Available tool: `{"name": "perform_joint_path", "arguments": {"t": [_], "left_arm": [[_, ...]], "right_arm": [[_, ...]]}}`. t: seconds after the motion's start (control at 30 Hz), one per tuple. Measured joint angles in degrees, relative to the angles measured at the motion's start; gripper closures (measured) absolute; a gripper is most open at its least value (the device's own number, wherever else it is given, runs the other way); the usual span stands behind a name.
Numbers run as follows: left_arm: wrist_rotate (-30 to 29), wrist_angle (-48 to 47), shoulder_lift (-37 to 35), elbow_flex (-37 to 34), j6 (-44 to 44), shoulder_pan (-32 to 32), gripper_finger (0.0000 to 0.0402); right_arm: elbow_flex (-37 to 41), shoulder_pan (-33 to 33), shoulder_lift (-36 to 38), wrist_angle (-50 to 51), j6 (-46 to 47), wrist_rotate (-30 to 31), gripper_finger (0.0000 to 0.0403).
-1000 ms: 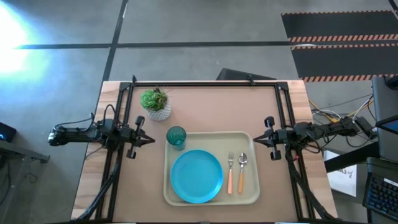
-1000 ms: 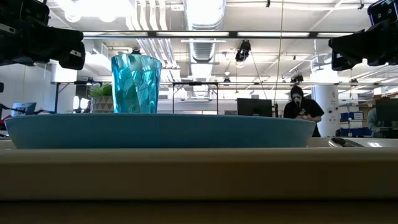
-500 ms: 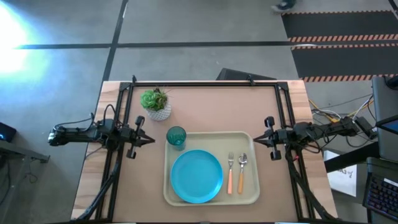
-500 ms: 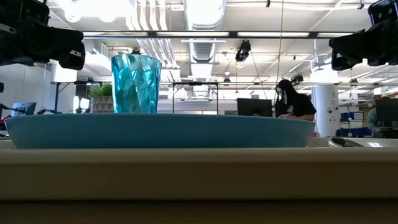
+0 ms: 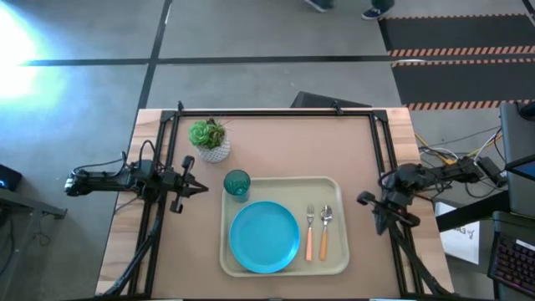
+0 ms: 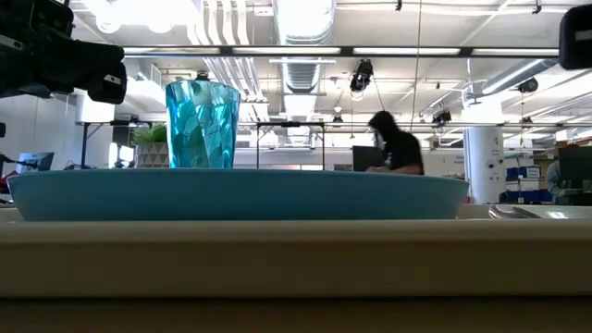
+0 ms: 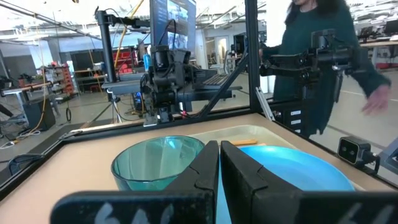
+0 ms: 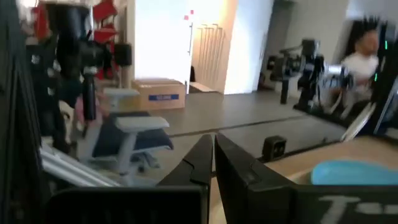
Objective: Pick and place plate/cup/fork/spoon on tray
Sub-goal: Return to Home Position
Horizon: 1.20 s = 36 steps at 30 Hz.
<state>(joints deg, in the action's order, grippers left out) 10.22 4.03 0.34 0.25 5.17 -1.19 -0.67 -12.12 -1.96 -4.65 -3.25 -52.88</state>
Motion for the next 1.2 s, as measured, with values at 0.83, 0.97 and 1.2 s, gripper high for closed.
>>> {"name": "perform_joint_path", "arguments": {"t": [0.83,0.97,1.2], "left_arm": [[0.0,0.0,0.0,0.0,0.0,0.0,0.0402],[0.0,0.0,0.0,0.0,0.0,0.0,0.0402],[0.0,0.0,0.0,0.0,0.0,0.0,0.0402]], "right_arm": [[0.0,0.0,0.0,-0.2,13.7,0.6,0.0394],[0.0,0.0,0.0,-0.2,13.7,0.6,0.0394],[0.0,0.0,0.0,-0.2,13.7,0.6,0.0394]]}}
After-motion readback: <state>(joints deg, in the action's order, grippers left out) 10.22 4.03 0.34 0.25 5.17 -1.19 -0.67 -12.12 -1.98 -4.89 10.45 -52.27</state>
